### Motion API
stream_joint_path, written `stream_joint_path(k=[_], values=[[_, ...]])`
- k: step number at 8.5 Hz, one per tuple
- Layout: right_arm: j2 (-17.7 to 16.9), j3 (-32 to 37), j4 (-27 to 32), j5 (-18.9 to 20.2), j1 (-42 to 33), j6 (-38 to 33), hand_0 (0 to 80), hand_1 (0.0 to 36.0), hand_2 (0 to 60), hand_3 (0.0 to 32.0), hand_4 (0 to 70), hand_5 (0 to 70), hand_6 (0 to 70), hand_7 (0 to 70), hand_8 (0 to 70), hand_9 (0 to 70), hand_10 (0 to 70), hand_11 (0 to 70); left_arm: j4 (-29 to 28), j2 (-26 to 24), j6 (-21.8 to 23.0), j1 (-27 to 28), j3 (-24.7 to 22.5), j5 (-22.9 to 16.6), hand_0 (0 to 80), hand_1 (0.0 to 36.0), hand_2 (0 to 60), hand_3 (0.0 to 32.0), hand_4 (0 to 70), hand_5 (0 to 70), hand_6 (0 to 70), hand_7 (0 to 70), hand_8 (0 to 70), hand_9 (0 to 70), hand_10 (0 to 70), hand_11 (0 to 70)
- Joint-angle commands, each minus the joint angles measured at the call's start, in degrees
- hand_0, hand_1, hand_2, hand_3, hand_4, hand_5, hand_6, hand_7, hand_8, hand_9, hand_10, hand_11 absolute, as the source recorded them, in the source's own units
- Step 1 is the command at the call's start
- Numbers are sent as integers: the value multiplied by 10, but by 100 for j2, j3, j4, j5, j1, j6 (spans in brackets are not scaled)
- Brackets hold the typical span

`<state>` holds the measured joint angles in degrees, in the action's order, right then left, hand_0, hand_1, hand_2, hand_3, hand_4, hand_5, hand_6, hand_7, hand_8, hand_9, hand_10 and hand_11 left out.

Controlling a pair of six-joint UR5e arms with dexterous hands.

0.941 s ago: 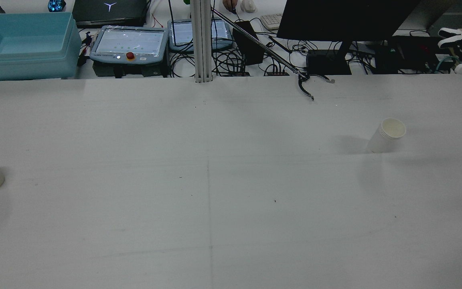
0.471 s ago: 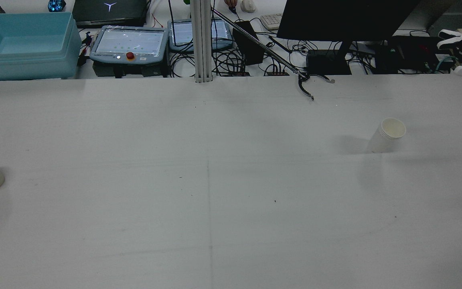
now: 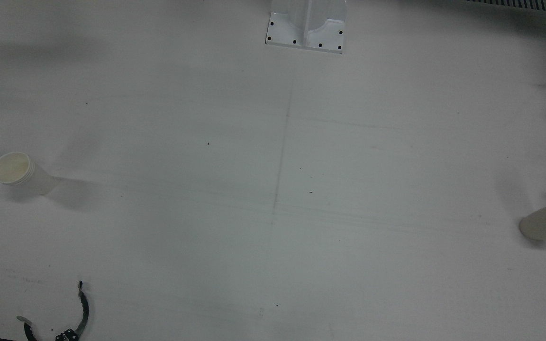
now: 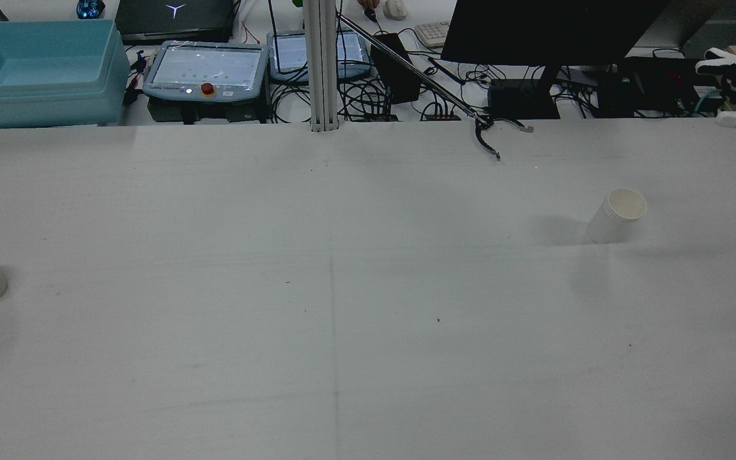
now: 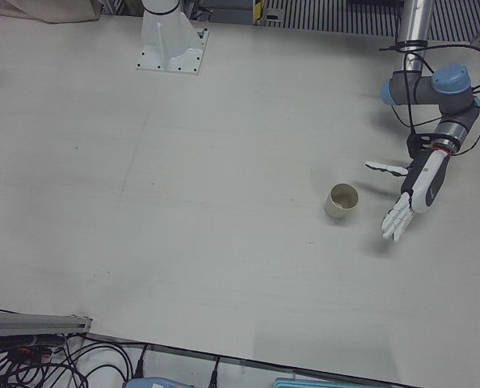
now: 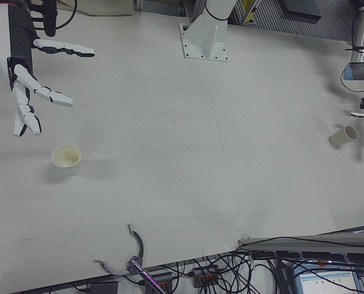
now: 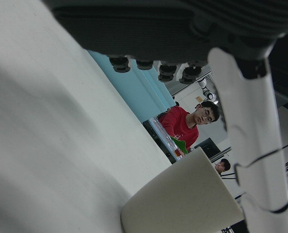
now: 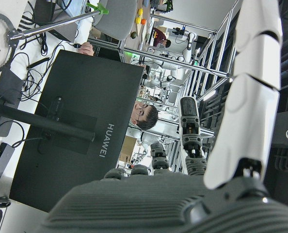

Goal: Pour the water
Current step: 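Close the left hand around the beige paper cup beside it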

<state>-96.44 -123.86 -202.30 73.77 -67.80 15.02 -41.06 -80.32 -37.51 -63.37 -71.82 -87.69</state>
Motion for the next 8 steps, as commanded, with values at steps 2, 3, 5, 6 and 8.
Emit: stream_joint_path(k=[2, 3, 5, 6, 8], values=[[-16, 2, 6, 6, 4, 1, 533, 190, 71, 0, 153, 187, 65, 110, 3, 8, 0, 4, 230, -211, -63, 202, -16, 60, 545, 175, 37, 0, 133, 17, 59, 76, 10, 1, 13, 40], [-16, 2, 6, 6, 4, 1, 531, 188, 70, 0, 153, 187, 65, 109, 3, 7, 0, 6, 300, -273, -81, 394, -16, 86, 549, 178, 36, 0, 143, 20, 64, 79, 12, 1, 13, 40], [-42, -7, 6, 6, 4, 1, 530, 186, 67, 0, 153, 187, 63, 109, 2, 7, 0, 4, 371, -344, -116, 580, -16, 103, 553, 182, 35, 0, 145, 22, 65, 81, 13, 2, 14, 41], [-51, -7, 6, 6, -5, 1, 527, 185, 66, 0, 144, 186, 59, 106, 1, 7, 0, 1, 423, -396, -116, 580, -16, 95, 550, 178, 29, 0, 140, 21, 62, 79, 12, 1, 13, 40], [-59, 2, 6, 6, -5, 1, 527, 185, 65, 0, 137, 183, 55, 102, 1, 6, 0, 0, 546, -563, -116, 598, -16, 103, 546, 174, 35, 0, 157, 25, 66, 80, 12, 2, 13, 40]])
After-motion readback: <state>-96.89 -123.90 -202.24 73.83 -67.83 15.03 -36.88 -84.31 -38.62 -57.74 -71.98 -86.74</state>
